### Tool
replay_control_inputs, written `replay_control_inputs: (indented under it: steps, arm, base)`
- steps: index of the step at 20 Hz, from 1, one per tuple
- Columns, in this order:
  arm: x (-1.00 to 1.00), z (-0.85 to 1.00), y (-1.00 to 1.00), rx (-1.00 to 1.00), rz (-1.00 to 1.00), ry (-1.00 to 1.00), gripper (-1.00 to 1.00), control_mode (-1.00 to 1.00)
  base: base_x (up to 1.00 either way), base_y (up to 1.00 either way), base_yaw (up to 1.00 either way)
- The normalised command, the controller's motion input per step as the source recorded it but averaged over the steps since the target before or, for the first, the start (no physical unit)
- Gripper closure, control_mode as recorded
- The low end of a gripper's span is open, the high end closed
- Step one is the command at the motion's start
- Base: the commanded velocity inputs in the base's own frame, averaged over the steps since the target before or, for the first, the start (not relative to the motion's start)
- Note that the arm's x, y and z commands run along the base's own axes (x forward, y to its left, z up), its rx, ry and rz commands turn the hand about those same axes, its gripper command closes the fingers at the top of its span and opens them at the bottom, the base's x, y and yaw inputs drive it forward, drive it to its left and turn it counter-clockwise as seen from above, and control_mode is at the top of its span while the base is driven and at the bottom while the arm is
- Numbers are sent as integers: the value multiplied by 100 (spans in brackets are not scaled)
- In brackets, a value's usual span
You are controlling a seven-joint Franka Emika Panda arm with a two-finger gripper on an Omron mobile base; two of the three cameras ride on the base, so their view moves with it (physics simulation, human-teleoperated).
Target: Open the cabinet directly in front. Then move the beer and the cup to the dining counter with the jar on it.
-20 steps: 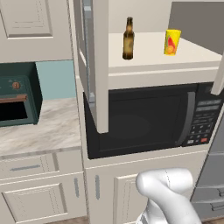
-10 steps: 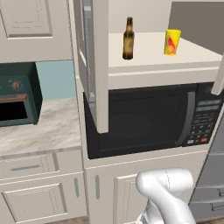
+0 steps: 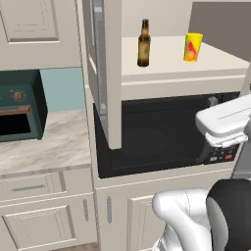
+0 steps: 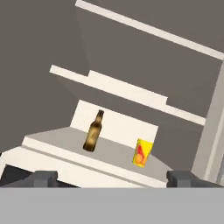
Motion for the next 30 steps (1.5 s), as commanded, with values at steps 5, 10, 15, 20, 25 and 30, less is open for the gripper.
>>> replay_control_inputs:
  steps: [5, 10, 15, 20, 25, 30]
  arm:
    - [90, 0, 7, -2, -11, 9, -100, -100]
    - [100, 0, -6, 0, -6, 14, -100, -100]
    - [85, 0, -44, 2, -18, 14, -100, -100]
    - [68, 0, -74, 1, -27, 13, -100, -100]
    - [79, -1, -76, 0, -21, 10, -100, -100]
    - [79, -14, -78, 0, -10, 10, -100, -100]
  base:
    - [0, 0, 0]
    - [0, 0, 0]
    - [0, 0, 0]
    - [0, 0, 0]
    - [0, 0, 0]
    - [0, 0, 0]
